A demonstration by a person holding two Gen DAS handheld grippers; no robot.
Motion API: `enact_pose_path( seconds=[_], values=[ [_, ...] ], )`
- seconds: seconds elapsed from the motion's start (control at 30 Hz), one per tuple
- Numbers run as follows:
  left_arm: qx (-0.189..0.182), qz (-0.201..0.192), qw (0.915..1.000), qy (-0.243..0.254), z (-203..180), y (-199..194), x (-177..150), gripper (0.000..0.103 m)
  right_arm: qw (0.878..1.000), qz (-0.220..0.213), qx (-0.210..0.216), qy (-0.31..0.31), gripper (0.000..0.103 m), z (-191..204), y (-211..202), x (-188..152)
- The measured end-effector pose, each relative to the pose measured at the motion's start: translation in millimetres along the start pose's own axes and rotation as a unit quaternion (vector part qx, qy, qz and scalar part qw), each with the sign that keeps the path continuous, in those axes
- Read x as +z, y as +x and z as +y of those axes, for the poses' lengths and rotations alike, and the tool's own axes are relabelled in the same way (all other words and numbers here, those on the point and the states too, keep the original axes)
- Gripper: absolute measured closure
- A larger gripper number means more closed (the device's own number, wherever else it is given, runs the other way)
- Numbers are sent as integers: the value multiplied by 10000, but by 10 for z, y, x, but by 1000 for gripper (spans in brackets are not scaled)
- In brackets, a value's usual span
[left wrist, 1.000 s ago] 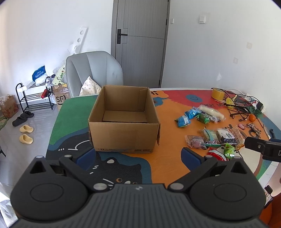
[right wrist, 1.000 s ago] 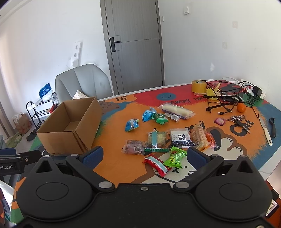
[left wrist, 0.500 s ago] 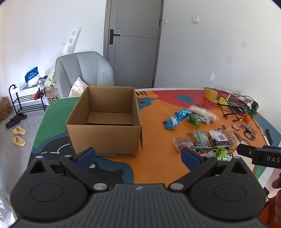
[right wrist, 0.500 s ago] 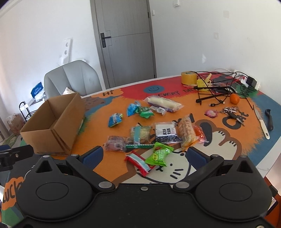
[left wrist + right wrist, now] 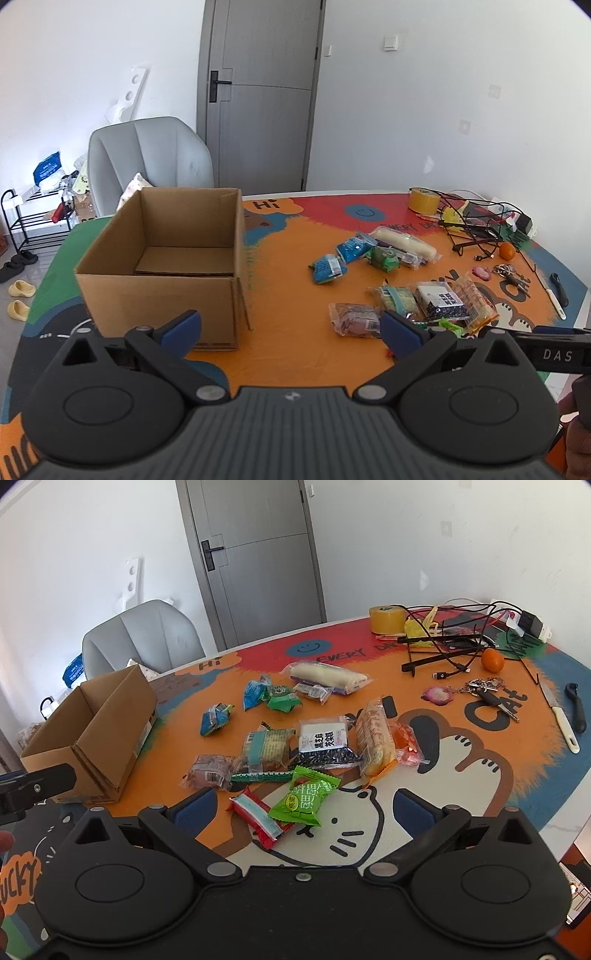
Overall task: Organize snacks
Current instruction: 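Grasp the red striped snack with the left tool while the right tool grasps the green packet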
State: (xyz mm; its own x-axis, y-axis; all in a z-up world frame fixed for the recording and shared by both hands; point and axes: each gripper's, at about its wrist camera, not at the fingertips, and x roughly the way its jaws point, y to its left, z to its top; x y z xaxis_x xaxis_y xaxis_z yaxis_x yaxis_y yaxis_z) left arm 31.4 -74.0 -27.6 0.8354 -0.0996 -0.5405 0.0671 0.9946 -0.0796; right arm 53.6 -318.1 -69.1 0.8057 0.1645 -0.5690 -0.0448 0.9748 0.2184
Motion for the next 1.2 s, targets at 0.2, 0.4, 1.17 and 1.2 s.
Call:
enact_pose_path(
  seconds=[0.2, 0.4, 1.17, 1.2],
  values=[
    [-167, 146, 9998, -1, -112, 209, -47, 3, 10000, -47, 20, 65, 8, -87, 142, -12],
    [-283, 243, 9993, 40, -254, 384, -83, 4, 9996, 156, 162, 141, 25, -170, 335, -42],
    [-145, 650, 9973, 301, -765, 851, -216, 10, 9959, 510, 724, 183, 70, -331, 734, -96],
    [-149, 670, 9972, 311, -790, 871, -219, 10, 9959, 511, 721, 201, 71, -350, 720, -102]
  ],
)
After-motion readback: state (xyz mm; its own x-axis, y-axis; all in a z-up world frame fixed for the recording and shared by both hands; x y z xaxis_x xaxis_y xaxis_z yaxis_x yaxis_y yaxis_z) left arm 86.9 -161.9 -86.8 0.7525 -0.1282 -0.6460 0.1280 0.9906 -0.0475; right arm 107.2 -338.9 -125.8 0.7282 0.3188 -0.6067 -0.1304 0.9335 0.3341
